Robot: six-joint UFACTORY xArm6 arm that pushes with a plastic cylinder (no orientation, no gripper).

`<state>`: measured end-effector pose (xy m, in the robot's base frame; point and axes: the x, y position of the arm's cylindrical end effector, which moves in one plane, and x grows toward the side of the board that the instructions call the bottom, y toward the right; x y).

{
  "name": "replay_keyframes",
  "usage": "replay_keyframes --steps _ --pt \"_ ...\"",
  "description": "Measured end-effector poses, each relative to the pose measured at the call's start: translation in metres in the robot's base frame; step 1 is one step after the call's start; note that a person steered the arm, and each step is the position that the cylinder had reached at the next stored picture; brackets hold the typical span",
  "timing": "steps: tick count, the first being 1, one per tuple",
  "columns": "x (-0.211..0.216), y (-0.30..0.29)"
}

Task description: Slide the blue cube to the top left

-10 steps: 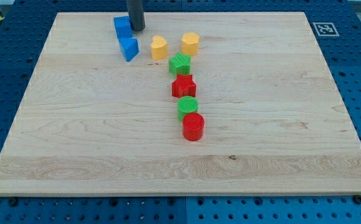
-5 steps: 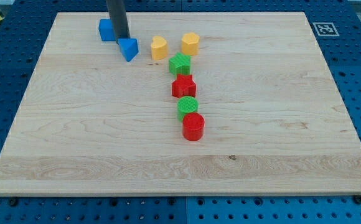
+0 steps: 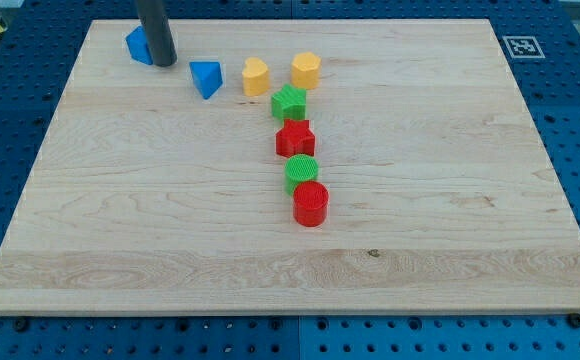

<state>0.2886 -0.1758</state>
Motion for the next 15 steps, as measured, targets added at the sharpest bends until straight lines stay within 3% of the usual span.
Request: replay_keyframes --steps 3,6,9,13,15 --pt "-0.009 -0.046" --pt "0.018 -0.029" --pt "-0.018 -0.020" --pt "-0.016 -0.018" --pt "0.044 -0.014"
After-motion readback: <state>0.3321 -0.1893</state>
